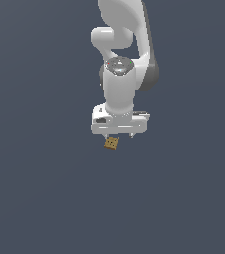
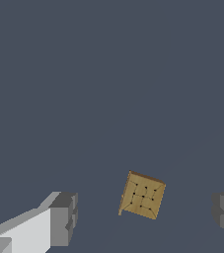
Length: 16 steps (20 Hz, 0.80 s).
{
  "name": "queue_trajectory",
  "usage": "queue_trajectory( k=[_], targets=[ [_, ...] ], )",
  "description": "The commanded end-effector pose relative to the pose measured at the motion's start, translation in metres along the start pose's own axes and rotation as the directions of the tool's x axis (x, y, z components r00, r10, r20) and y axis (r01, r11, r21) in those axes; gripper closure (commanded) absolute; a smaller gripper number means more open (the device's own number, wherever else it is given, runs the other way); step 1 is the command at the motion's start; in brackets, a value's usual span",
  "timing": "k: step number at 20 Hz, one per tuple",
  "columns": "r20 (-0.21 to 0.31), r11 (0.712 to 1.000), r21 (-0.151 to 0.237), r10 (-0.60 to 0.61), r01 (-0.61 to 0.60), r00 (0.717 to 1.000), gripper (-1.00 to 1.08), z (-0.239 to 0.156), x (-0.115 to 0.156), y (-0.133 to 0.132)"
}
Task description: Pick up the object and move it to a goal position.
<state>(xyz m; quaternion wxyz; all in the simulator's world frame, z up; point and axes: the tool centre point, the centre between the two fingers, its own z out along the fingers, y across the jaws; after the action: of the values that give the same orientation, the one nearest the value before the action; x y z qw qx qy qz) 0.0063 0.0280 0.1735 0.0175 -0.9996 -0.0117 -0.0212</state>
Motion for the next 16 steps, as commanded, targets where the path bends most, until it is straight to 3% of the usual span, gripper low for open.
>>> queue_trajectory(
  k=[1, 16],
  targets=[
    [0.0, 1.0, 0.0, 0.0, 0.0, 1.0, -0.92, 0.0, 0.0, 0.0],
    [0.019, 1.0, 0.008, -0.017, 0.017, 1.0, -0.92, 0.0052, -0.0081, 0.0052]
  ],
)
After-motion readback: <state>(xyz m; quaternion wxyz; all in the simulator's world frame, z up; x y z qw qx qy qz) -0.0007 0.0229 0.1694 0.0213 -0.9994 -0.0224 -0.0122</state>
